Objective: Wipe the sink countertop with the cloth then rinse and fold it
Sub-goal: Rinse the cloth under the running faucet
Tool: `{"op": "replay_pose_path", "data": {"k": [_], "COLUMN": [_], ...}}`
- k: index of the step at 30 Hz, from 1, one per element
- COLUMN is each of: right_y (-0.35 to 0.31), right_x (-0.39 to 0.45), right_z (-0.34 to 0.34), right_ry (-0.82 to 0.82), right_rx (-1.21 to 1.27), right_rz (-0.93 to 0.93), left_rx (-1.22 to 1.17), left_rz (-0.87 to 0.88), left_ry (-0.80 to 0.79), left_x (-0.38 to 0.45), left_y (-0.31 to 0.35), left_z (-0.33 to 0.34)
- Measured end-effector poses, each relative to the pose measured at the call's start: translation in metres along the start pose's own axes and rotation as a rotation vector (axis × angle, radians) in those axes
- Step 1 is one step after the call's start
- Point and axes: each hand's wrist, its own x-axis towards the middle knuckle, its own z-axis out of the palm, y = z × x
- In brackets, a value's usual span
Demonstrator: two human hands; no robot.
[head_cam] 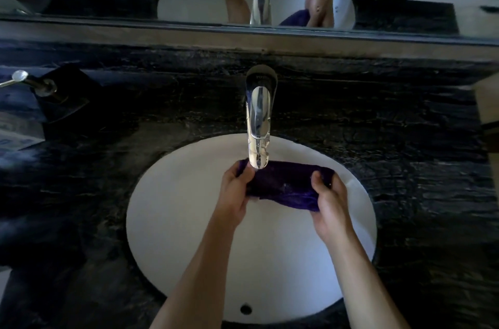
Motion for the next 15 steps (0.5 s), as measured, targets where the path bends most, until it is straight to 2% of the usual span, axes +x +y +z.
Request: {"op": "replay_pose_path", "data": {"k": [6,11,15], "right_y": [-0.007,-0.004,0.011], "right_x": [-0.001,0.002,0.009], "right_z": [-0.007,0.013,0.037], "right_ry": [0.026,-0.119,-0.196], "right_rx": [0.009,-0.006,-0.128], "right_rz": [-0.044,0.026,0.054], "left_rx": [0.058,0.091,0.190], "left_rz": [0.008,-0.001,0.076], "left_ry": [-0.008,0.066,0.169], "left_x": [0.000,-0.001,0.000], "left_y": [0.003,0.016,0.023], "left_z": [0.021,0.005,-0.028]}}
